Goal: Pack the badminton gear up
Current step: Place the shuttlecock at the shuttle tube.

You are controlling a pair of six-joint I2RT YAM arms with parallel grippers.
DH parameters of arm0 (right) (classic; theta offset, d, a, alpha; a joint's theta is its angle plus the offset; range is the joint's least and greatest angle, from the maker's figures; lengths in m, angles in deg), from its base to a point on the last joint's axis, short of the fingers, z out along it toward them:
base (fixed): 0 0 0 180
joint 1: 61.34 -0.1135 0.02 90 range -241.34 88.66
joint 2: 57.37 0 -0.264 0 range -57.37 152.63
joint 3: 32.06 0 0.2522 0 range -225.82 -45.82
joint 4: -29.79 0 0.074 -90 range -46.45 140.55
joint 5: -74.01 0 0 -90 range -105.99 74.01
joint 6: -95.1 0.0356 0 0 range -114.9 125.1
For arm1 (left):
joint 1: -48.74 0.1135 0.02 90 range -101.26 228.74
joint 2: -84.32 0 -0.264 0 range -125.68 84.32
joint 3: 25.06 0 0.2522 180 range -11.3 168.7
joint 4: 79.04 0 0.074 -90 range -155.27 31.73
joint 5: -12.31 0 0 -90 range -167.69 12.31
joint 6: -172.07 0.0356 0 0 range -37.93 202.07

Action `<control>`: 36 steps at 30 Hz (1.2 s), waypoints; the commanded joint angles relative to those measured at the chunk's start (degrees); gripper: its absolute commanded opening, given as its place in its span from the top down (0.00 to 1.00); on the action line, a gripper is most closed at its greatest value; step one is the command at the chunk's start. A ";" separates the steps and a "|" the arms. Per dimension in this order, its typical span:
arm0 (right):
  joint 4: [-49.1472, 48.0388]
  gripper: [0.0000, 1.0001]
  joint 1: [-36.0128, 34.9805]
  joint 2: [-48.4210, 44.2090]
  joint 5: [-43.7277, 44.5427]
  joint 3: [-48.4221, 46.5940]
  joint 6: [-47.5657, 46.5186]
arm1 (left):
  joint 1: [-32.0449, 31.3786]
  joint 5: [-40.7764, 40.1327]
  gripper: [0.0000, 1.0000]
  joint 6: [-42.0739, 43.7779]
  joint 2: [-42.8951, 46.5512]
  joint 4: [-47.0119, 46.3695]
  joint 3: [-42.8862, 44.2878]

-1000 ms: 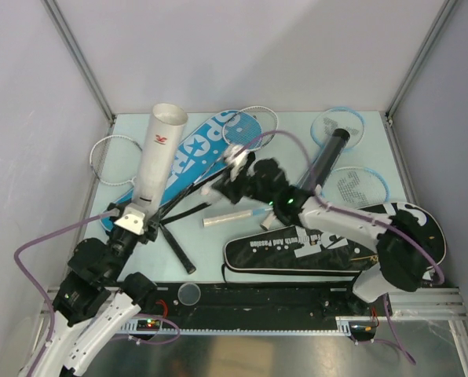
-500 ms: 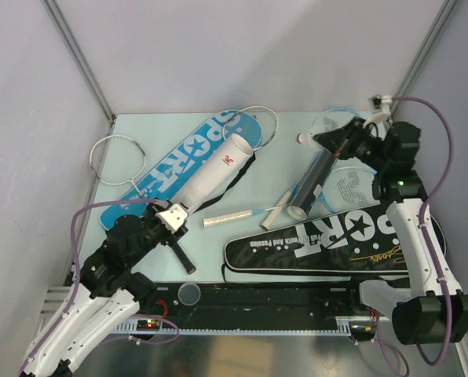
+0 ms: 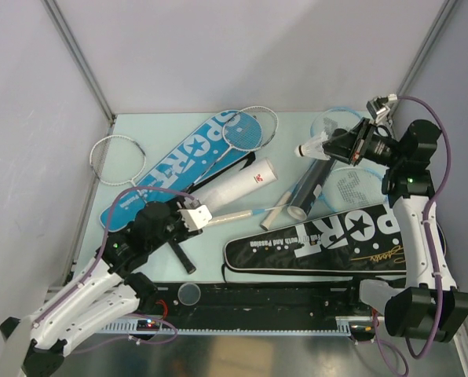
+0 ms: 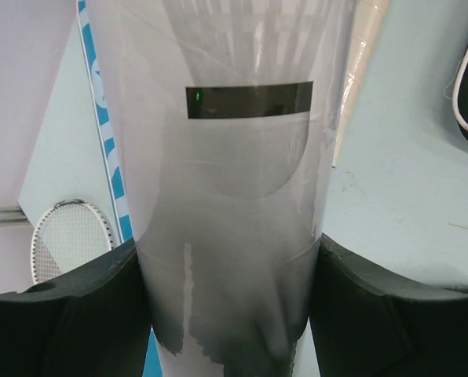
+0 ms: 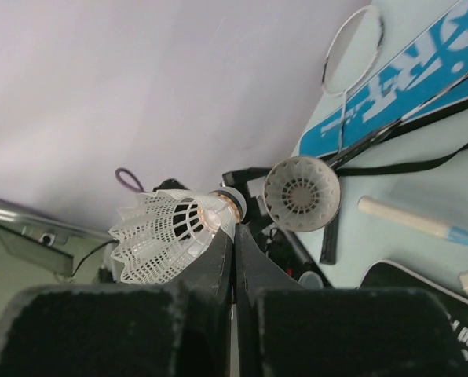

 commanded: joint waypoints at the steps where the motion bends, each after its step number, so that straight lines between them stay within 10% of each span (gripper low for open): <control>1: -2.74 1.00 -1.43 1.33 -7.38 -1.50 4.42 | -0.36 0.65 0.45 2.20 0.64 -4.74 4.74; 18: -6.95 1.00 -18.97 9.92 -5.33 -2.07 4.42 | -0.78 8.83 0.45 2.54 6.22 -4.86 5.61; 36: 35.88 0.94 -30.59 14.02 18.32 -20.32 -25.99 | -1.18 9.63 0.45 0.99 7.41 -4.80 7.71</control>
